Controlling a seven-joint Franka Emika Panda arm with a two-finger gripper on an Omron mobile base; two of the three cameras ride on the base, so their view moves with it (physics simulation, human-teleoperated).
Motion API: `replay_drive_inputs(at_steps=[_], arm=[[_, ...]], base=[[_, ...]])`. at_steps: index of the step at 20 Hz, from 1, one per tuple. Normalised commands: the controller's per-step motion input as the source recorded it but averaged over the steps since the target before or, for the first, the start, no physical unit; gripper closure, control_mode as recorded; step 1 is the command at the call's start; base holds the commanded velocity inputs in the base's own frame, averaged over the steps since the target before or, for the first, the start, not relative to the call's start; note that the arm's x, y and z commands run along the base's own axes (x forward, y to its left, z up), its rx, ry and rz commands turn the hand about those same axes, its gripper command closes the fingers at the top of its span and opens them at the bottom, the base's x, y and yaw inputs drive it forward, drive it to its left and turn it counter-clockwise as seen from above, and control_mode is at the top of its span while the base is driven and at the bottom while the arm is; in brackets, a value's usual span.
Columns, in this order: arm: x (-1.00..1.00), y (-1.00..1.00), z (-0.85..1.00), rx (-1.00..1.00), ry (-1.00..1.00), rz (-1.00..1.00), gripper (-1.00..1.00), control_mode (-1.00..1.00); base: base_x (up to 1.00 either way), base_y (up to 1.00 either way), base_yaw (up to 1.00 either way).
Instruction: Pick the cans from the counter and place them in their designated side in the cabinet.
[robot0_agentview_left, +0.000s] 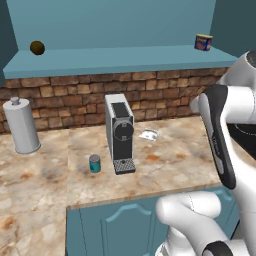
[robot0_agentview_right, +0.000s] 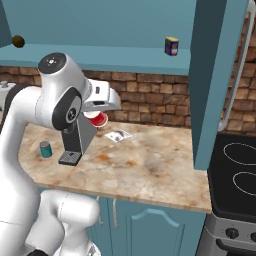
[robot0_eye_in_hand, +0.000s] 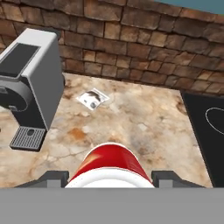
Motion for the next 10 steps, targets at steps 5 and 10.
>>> replay_drive_inputs(at_steps=[5,10], arm=[[0.06,-0.01,0.23,0.00,-0.09,0.02,1.00,-1.00],[0.14,-0.02,0.22,-0.01,-0.09,0.02,1.00,-1.00]], base=[[0.00,0.00,0.00],[0.00,0.00,0.00]])
